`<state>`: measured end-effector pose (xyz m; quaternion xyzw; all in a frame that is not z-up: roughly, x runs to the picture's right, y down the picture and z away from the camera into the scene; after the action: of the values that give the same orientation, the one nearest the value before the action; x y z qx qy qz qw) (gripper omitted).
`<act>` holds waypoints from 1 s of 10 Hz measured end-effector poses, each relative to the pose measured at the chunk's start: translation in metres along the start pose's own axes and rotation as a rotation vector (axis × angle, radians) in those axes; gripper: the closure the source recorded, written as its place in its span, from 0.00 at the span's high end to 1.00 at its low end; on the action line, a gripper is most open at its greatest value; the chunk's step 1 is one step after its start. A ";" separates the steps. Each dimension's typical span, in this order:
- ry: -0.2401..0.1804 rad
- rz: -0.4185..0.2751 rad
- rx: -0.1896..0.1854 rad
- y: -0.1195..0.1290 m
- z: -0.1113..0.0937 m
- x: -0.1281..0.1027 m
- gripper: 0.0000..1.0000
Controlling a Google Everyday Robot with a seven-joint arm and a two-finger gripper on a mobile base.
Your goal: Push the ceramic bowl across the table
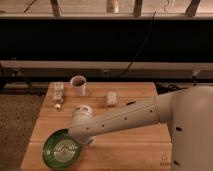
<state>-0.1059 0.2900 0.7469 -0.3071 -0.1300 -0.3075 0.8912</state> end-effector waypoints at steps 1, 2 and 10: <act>-0.006 -0.021 -0.002 -0.005 0.001 -0.008 0.00; -0.012 -0.039 -0.002 -0.010 0.002 -0.014 0.00; -0.036 -0.134 -0.003 -0.028 0.005 -0.040 0.00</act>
<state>-0.1548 0.2943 0.7475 -0.3043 -0.1659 -0.3613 0.8656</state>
